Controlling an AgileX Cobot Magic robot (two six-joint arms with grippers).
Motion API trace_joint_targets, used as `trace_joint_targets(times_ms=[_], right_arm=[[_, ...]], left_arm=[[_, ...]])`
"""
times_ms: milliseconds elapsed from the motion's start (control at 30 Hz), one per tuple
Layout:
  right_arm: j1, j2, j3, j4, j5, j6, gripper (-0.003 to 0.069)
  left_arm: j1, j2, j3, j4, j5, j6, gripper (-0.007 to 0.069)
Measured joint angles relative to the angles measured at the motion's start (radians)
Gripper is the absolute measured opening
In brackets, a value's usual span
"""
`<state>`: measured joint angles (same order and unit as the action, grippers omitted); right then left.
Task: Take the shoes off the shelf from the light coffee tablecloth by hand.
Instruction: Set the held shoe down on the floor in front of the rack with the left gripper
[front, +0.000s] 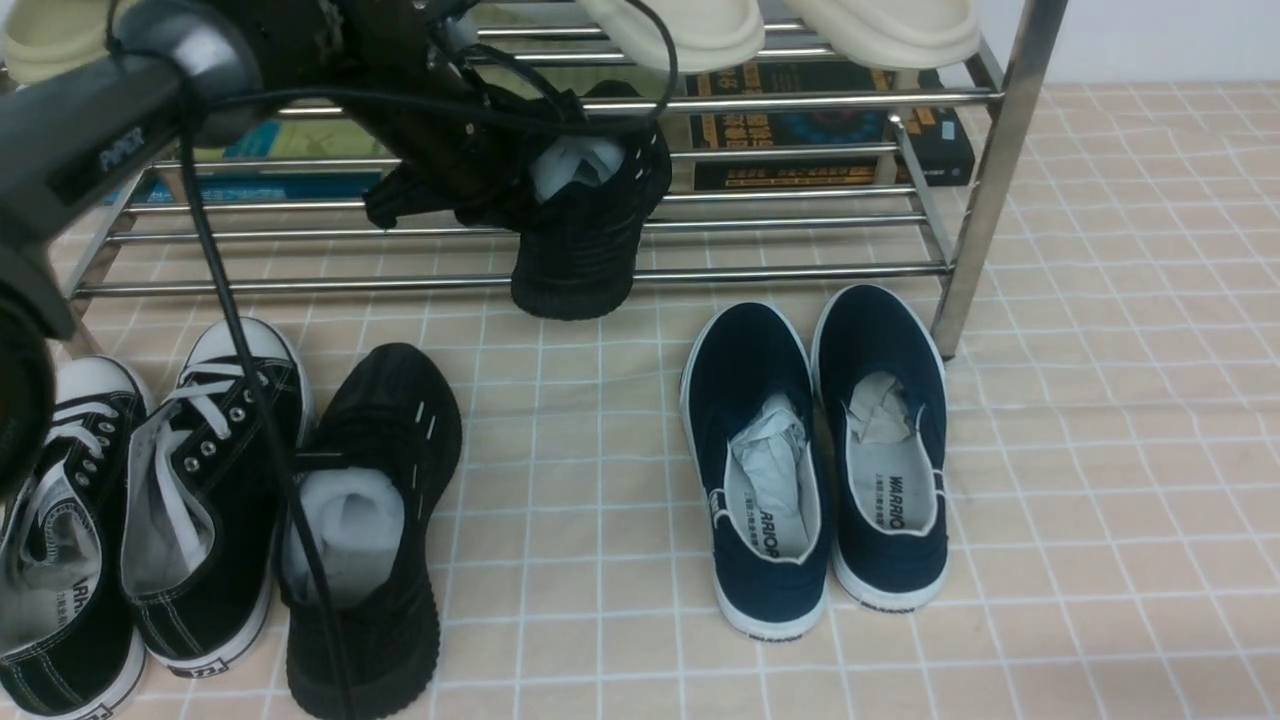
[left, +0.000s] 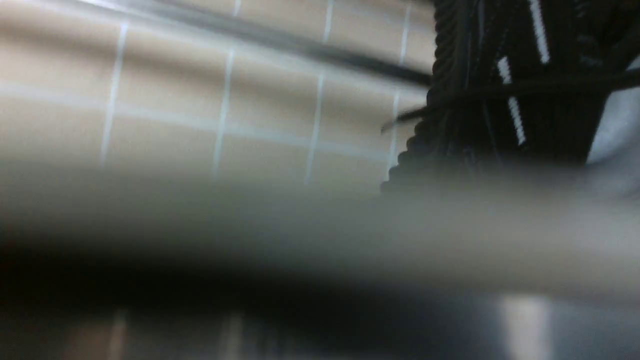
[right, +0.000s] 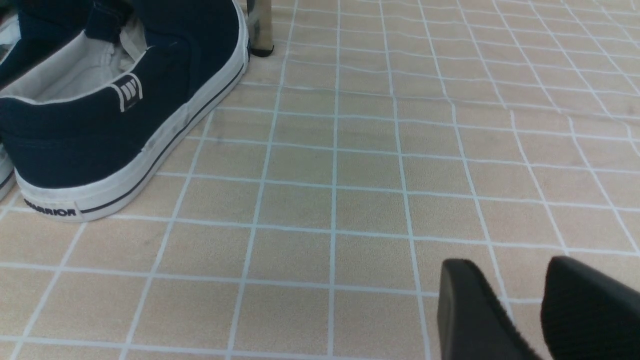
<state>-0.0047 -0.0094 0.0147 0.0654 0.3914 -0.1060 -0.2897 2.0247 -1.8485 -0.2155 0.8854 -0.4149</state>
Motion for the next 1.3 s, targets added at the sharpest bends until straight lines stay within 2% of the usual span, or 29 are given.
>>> trace_joint_targets(times_ms=[133, 333, 467, 767, 1000, 1300], right_arm=[[0.0, 0.0, 0.0, 0.0, 0.0, 0.0, 0.0239], [0.0, 0.0, 0.0, 0.0, 0.0, 0.0, 0.024], [0.0, 0.0, 0.0, 0.0, 0.0, 0.0, 0.024], [0.0, 0.0, 0.0, 0.0, 0.0, 0.0, 0.024], [0.0, 0.0, 0.0, 0.0, 0.0, 0.0, 0.024], [0.0, 0.0, 0.0, 0.0, 0.0, 0.0, 0.024]], left_arm=[[0.0, -0.084, 0.001, 0.056, 0.127, 0.027, 0.0019], [0.003, -0.258, 0.001, 0.11, 0.367, 0.144, 0.0019], [0.003, -0.332, 0.02, 0.126, 0.368, 0.16, 0.0019], [0.003, -0.494, 0.288, 0.104, 0.368, 0.135, 0.002], [0.003, -0.58, 0.566, -0.008, 0.185, 0.097, 0.002], [0.003, -0.623, 0.837, -0.282, -0.175, 0.086, 0.002]])
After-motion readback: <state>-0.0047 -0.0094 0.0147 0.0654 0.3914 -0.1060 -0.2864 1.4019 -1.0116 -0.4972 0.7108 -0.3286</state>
